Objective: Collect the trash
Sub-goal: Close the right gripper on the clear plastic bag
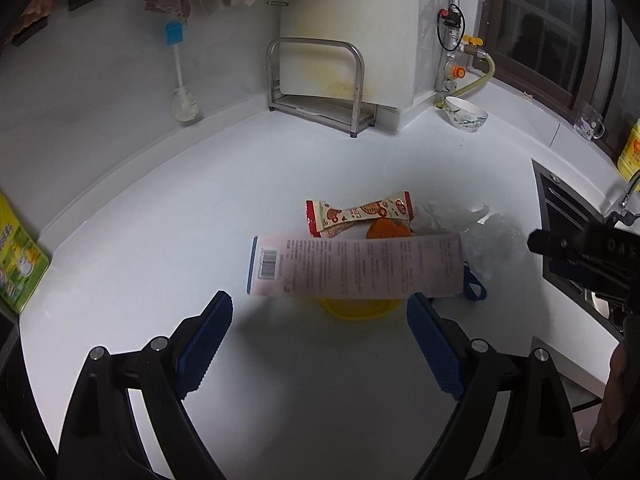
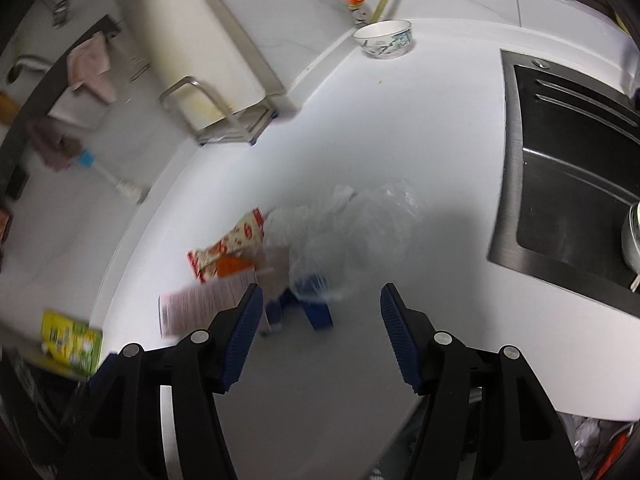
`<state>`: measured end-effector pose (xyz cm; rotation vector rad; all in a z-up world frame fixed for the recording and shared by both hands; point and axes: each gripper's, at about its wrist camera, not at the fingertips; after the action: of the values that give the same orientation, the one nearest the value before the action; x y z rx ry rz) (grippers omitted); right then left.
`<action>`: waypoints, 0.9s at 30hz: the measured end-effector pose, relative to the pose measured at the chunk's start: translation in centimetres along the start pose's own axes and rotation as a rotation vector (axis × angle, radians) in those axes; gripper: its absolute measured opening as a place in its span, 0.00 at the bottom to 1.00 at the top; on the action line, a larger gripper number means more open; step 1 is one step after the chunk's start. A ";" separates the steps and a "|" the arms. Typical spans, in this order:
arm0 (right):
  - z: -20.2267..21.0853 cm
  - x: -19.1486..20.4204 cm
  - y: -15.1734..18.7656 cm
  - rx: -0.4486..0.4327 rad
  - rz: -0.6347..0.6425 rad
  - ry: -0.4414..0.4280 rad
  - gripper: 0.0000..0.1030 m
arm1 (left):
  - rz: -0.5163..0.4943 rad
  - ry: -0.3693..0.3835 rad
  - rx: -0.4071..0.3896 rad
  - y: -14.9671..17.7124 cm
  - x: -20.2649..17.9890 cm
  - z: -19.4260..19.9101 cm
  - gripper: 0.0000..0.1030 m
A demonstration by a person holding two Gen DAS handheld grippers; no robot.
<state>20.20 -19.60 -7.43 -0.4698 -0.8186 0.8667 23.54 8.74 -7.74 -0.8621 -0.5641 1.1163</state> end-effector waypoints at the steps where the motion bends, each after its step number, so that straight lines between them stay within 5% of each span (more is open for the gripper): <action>1: -0.5 0.2 -0.1 -0.004 -0.010 0.011 0.57 | -0.008 0.005 -0.002 -0.1 0.2 -0.4 0.85; 20: -9.1 2.3 -0.5 -0.013 -0.149 0.296 0.57 | 0.029 0.057 -0.007 -1.8 3.5 -2.9 0.85; 27: -10.8 2.0 0.1 -0.014 -0.147 0.338 0.57 | 0.047 0.060 -0.004 -1.6 4.4 -3.1 0.85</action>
<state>29.46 -18.38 -13.28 -0.5441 -0.5410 0.6240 28.34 11.62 -8.21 -0.9128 -0.4989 1.1284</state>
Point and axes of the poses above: each gripper's, at about its wrist camera, not at the fingertips, and z roughly against the way its jaws point, x to its left, y to its underside, and after that the axes turned 14 degrees about -x, right-handed
